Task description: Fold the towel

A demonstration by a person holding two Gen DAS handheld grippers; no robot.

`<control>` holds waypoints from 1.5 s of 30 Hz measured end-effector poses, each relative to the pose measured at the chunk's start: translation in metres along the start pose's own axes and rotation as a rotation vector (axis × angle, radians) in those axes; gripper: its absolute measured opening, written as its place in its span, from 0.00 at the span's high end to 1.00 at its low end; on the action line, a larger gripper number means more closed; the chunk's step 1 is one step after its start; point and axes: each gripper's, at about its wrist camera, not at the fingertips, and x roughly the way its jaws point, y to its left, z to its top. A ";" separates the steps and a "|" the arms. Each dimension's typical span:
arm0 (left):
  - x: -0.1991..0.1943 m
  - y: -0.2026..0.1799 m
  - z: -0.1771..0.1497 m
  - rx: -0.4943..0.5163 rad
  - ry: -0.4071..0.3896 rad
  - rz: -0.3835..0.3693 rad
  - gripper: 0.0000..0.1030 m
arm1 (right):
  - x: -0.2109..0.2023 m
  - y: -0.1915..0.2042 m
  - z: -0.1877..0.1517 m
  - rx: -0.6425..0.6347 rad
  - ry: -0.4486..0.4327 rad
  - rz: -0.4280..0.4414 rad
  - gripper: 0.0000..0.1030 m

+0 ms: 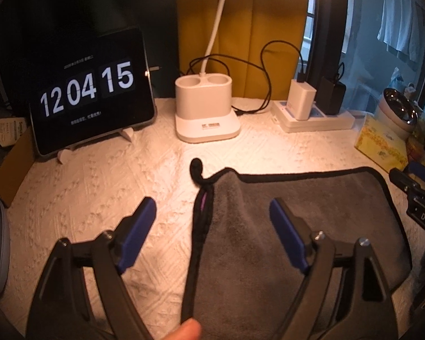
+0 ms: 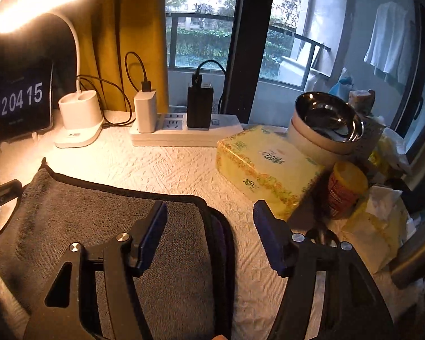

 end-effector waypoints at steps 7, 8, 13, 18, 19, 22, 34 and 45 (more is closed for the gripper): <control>-0.029 0.002 -0.004 -0.007 -0.035 0.004 0.19 | -0.028 0.003 -0.007 0.002 -0.022 0.016 0.35; -0.033 0.003 -0.006 -0.007 -0.039 0.003 0.19 | -0.032 0.003 -0.008 0.001 -0.026 0.018 0.35; -0.053 0.005 -0.012 -0.011 -0.055 0.003 0.19 | -0.056 0.005 -0.014 0.001 -0.052 0.025 0.35; -0.074 0.009 -0.020 -0.022 -0.068 -0.009 0.19 | -0.082 0.007 -0.018 0.000 -0.079 0.034 0.35; -0.078 0.010 -0.022 -0.025 -0.070 -0.008 0.19 | -0.087 0.007 -0.019 -0.001 -0.084 0.035 0.35; -0.090 0.011 -0.027 -0.025 -0.078 -0.013 0.19 | -0.099 0.008 -0.022 -0.002 -0.094 0.040 0.35; -0.134 0.010 -0.047 -0.007 -0.110 -0.051 0.19 | -0.136 0.011 -0.040 0.014 -0.120 0.058 0.35; -0.177 0.005 -0.065 -0.006 -0.169 -0.079 0.19 | -0.182 0.010 -0.053 0.027 -0.177 0.075 0.35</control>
